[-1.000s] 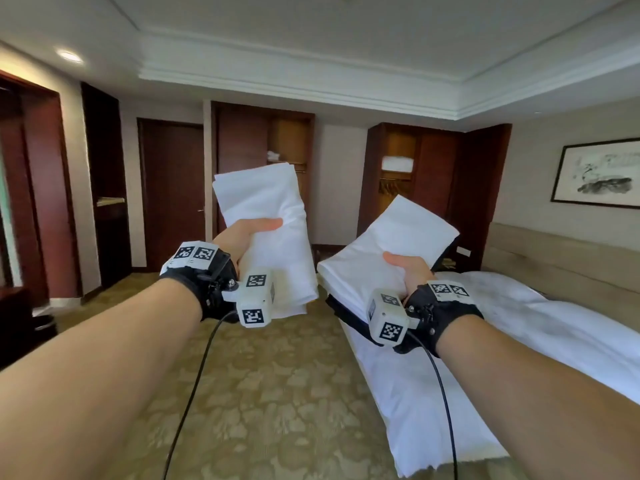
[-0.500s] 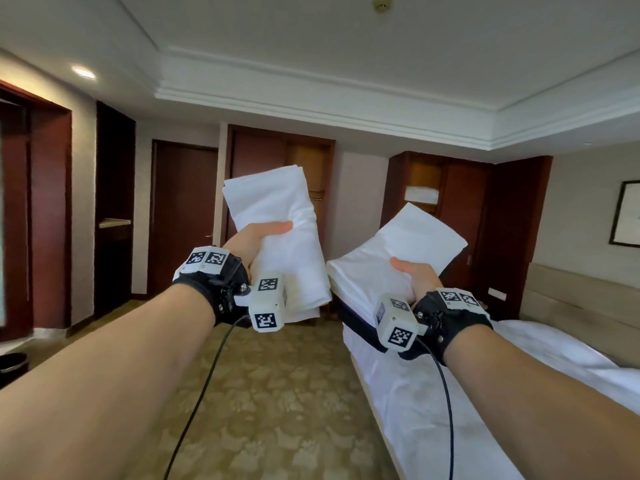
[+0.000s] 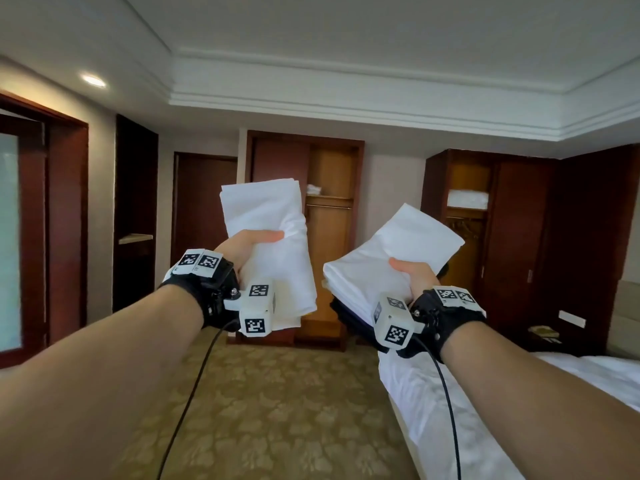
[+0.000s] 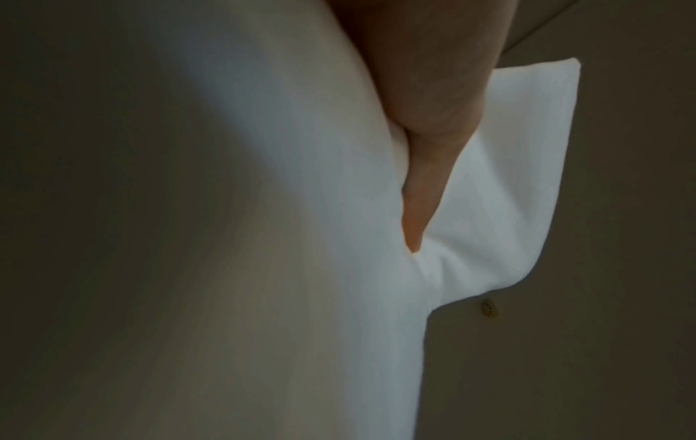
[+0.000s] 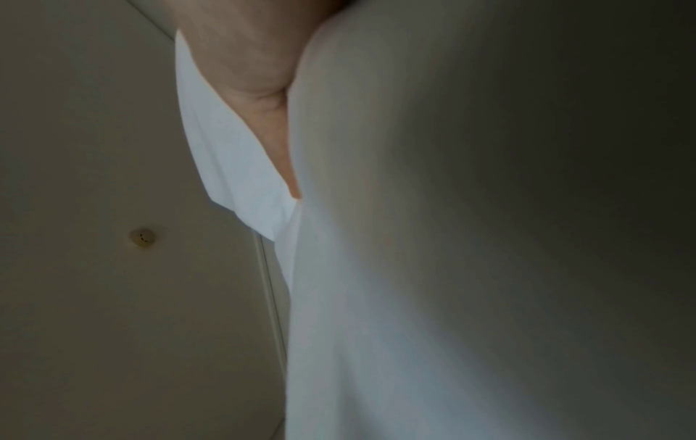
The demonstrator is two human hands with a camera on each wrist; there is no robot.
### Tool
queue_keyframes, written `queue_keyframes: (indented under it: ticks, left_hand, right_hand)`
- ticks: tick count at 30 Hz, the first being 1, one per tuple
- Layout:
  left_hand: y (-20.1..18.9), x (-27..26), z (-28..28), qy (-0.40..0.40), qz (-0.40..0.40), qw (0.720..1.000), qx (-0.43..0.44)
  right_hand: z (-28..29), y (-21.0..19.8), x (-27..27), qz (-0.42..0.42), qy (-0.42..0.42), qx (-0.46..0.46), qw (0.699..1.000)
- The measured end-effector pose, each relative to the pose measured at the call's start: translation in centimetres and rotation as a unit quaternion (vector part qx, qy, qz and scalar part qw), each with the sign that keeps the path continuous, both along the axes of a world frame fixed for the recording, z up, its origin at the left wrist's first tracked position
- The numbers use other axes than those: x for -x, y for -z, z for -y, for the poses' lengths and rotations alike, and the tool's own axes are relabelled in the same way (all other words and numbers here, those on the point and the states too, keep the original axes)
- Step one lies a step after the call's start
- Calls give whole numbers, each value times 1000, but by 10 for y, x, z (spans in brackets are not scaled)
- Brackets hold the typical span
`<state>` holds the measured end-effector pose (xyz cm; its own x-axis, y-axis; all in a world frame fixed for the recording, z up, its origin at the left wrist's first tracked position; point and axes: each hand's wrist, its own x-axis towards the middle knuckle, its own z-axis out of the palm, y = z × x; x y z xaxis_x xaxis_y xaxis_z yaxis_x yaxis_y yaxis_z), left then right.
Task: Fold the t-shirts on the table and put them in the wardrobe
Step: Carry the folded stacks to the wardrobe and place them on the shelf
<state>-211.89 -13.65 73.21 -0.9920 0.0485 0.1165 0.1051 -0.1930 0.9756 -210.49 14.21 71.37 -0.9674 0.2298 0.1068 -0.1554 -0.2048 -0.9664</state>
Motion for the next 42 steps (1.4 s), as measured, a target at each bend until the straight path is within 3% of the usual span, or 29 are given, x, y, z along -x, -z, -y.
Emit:
queue_keyframes:
  ticks: [12,26,42]
  left_hand:
    - [-17,317,8,-31,-25,999,-8]
    - [-44,681,50,18,-68,997,-10]
    - [-56,1071,9,-5,-67,998,-4]
  right_hand:
    - [25,-18,324,-24,-15,14,1000]
    - [74,-45,674,-57,41,19,997]
    - [30,-57,1093,-72,5,4,997]
